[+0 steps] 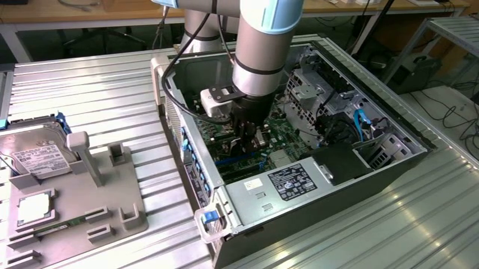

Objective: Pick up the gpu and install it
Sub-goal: 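Insert the gpu into the slot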

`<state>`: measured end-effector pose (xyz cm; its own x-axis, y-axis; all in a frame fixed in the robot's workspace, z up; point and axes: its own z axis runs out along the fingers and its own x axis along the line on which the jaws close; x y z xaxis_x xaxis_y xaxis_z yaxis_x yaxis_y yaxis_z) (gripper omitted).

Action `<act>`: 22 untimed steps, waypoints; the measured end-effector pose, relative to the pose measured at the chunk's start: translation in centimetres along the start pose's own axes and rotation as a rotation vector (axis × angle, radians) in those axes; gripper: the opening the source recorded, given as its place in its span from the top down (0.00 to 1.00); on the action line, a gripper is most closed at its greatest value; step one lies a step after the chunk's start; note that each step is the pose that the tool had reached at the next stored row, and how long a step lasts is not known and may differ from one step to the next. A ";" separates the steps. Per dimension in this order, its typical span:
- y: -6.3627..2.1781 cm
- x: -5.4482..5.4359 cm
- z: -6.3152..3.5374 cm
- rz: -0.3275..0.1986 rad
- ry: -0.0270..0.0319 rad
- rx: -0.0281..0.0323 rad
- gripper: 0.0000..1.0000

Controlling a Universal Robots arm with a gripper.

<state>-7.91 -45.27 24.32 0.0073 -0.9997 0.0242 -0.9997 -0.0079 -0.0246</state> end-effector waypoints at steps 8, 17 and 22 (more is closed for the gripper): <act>0.01 0.0 0.19 0.000 -0.0003 0.0002 0.72; 0.00 0.0 -0.02 0.000 -0.0001 0.0001 0.72; 0.00 0.0 -0.02 0.000 0.0000 0.0001 0.72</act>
<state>-7.91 -45.27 24.34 0.0073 -0.9997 0.0241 -0.9997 -0.0079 -0.0247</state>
